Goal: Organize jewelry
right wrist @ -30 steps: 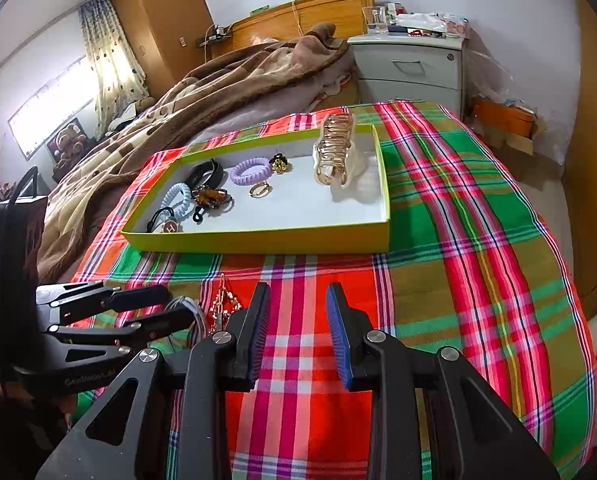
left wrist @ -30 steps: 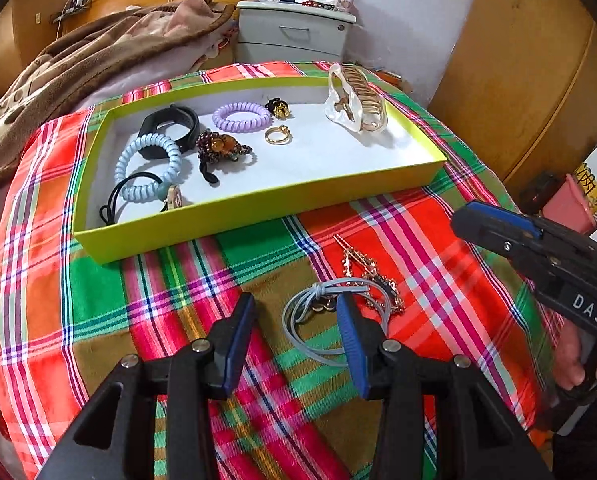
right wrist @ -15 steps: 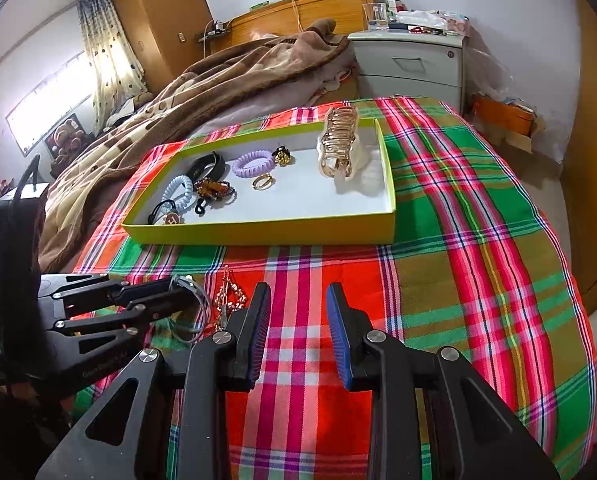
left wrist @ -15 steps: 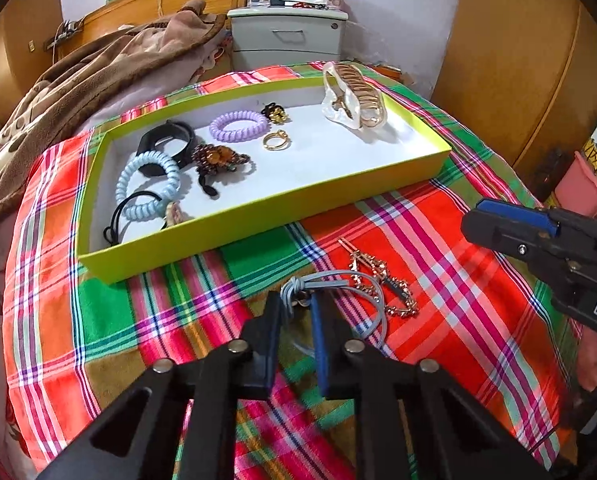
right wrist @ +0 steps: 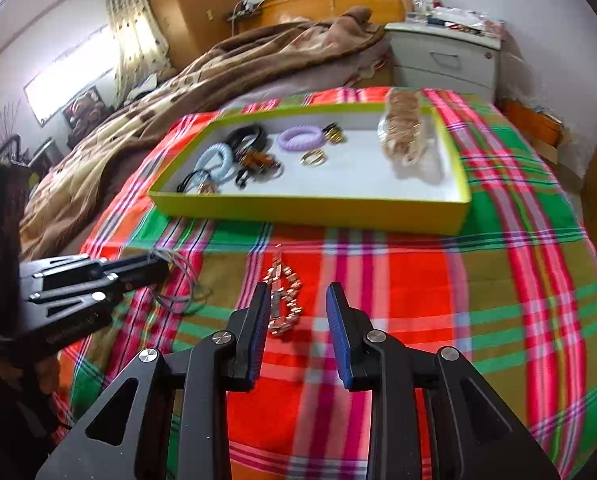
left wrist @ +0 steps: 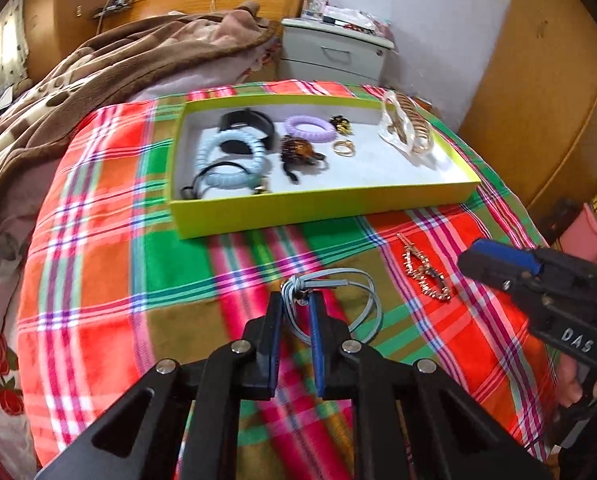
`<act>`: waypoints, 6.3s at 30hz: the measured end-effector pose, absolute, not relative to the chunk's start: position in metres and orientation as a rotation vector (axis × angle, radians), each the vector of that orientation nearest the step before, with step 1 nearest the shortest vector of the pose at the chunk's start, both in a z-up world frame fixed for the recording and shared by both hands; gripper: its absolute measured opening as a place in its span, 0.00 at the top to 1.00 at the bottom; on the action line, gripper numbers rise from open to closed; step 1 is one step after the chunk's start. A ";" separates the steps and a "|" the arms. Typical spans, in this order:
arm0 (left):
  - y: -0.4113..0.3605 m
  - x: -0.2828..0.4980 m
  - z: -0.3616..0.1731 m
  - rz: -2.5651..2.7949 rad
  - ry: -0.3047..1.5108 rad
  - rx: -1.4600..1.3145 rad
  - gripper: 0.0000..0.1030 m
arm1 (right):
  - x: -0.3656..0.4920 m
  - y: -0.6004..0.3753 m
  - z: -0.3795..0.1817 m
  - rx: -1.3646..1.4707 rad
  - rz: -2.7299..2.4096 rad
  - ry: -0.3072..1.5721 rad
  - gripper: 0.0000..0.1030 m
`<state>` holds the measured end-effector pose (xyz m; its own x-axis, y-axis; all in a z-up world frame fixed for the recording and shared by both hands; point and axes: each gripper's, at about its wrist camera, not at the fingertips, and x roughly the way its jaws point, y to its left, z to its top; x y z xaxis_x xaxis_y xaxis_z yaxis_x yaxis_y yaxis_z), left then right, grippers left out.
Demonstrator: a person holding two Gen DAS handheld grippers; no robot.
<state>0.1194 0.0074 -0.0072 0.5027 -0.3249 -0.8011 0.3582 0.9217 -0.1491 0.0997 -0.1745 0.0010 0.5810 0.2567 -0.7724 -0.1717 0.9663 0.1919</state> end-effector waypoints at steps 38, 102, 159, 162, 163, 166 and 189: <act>0.040 0.094 0.010 -0.361 0.894 0.003 0.87 | 0.098 -0.152 -0.002 -0.010 0.189 0.910 0.72; -0.062 0.228 0.019 -0.477 0.935 0.071 0.87 | 0.186 -0.231 0.012 0.138 0.170 0.842 0.72; -0.050 0.158 0.039 -0.264 0.842 0.064 0.55 | 0.131 -0.209 0.041 0.096 0.093 0.750 0.63; -0.046 0.154 0.041 -0.260 0.843 0.040 0.55 | 0.128 -0.205 0.042 0.093 0.095 0.745 0.63; -0.045 0.153 0.041 -0.250 0.840 0.036 0.55 | 0.127 -0.205 0.042 0.095 0.097 0.743 0.63; -0.044 0.148 0.042 -0.227 0.829 0.039 0.55 | 0.125 -0.202 0.042 0.094 0.099 0.741 0.63; -0.033 0.137 0.034 -0.198 0.875 0.001 0.55 | 0.113 -0.189 0.045 0.069 0.098 0.726 0.63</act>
<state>0.1374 -0.0328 0.0343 0.6236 -0.1726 -0.7625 0.1732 0.9816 -0.0805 0.1133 -0.1885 0.0453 0.7435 0.1133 -0.6590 -0.0656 0.9931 0.0967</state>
